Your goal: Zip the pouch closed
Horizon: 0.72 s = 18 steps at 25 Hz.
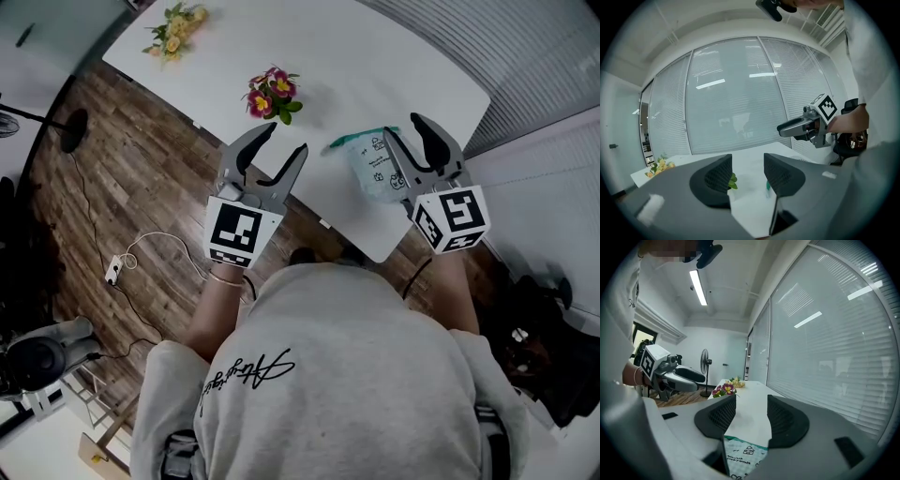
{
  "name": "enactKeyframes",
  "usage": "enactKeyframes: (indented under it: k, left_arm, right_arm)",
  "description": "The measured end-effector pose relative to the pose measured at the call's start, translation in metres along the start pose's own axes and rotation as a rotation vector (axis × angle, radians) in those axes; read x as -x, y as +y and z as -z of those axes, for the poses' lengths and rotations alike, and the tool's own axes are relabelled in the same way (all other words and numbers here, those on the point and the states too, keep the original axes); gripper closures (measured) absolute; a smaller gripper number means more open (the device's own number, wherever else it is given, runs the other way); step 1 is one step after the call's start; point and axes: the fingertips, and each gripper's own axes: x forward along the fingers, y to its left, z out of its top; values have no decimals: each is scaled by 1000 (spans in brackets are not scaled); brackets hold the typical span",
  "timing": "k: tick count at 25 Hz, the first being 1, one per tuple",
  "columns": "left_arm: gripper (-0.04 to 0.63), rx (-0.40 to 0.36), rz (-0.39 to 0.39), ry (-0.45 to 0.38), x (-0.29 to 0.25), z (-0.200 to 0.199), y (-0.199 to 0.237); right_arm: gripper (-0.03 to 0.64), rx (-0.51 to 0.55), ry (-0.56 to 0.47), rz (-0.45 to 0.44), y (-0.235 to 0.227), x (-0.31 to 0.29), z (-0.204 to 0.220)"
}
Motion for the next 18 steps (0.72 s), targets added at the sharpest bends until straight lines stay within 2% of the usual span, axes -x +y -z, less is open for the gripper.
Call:
enactKeyframes:
  k: [5,9,17,18]
  left_arm:
    - [397,-13,9,-55,9,-18,2]
    - [397,29,17,-128,17,-34,6]
    - [397,69,65,-194,29,-51,9]
    - [402,69,74,-200,30,-53,8]
  right_arm:
    - [423,-33,-49,12,10,9,-15]
    - [423,-56,-86,19,19,16,-26]
    - [436,-62,-140,48,37,29,-45]
    - [453,-61,-145,51,39,31,-46]
